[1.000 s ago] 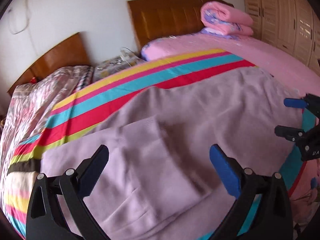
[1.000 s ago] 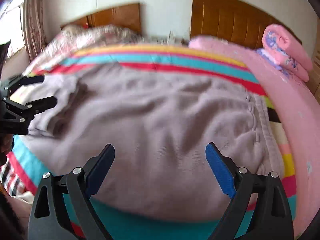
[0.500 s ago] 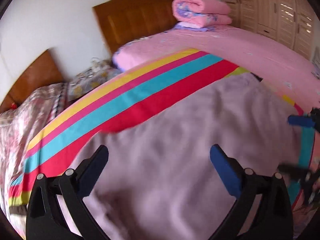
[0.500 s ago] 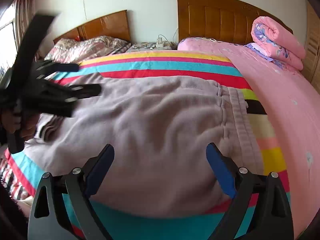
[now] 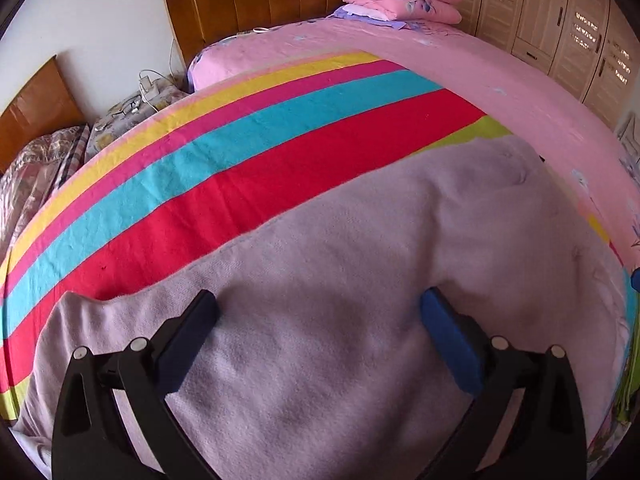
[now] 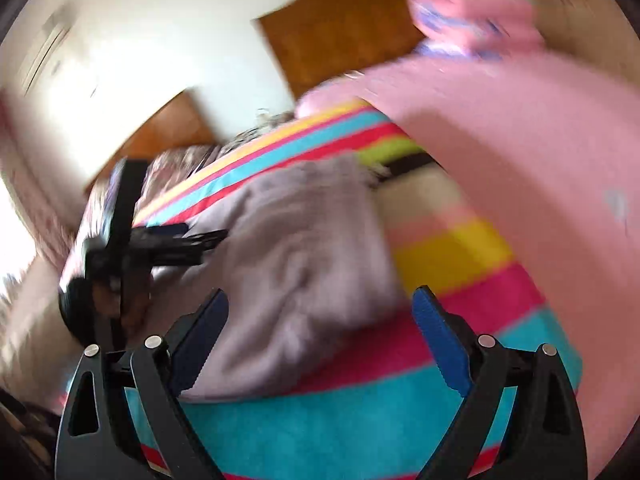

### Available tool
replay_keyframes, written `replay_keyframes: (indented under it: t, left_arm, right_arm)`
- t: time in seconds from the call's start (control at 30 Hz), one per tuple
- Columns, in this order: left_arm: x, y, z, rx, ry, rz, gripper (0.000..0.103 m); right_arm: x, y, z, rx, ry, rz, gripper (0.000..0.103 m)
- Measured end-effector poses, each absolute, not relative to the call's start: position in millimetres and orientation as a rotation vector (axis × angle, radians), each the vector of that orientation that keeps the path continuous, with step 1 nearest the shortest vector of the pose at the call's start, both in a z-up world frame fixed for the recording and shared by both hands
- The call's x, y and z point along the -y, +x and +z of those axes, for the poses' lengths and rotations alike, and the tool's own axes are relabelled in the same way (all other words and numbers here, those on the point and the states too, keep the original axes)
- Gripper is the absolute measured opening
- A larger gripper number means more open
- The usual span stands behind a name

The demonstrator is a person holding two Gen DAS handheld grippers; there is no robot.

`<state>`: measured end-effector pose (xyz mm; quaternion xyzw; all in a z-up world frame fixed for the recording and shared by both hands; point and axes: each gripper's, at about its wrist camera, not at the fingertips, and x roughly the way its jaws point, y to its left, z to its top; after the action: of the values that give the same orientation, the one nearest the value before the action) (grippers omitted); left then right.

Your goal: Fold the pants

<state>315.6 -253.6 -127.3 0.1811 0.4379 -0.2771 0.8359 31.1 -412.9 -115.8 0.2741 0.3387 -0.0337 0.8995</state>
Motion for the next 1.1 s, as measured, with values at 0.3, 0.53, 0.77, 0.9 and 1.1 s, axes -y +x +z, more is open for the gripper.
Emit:
replay_keyframes:
  t: [0.3,0.53,0.77,0.9,1.1]
  left_arm:
    - [253.9,315.8,-127.0,-0.911,0.389,-0.58,0.102]
    - [253.6,313.4,-127.6,-0.906,0.392,-0.576,0.102]
    - [252.7,312.1,-127.1,-0.902,0.391,-0.572,0.102]
    - [253.7,312.1,-126.4,-0.905,0.388,-0.573,0.102]
    - [253.9,313.4,-126.3,-0.903,0.387,-0.571,0.102]
  right_arm:
    - [388.6,33.1,-138.2,-0.743,0.761,0.058,0.091]
    - [390.8,63.4,-129.0,-0.798,0.696,-0.042,0.092]
    - [383.1,57.4,-139.2,-0.896,0.832,0.194,0.079]
    - [401.2,53.0,-146.0,-0.803,0.943,0.114,0.066]
    - [390.2,68.1,-139.5,-0.831,0.842,0.094,0.07]
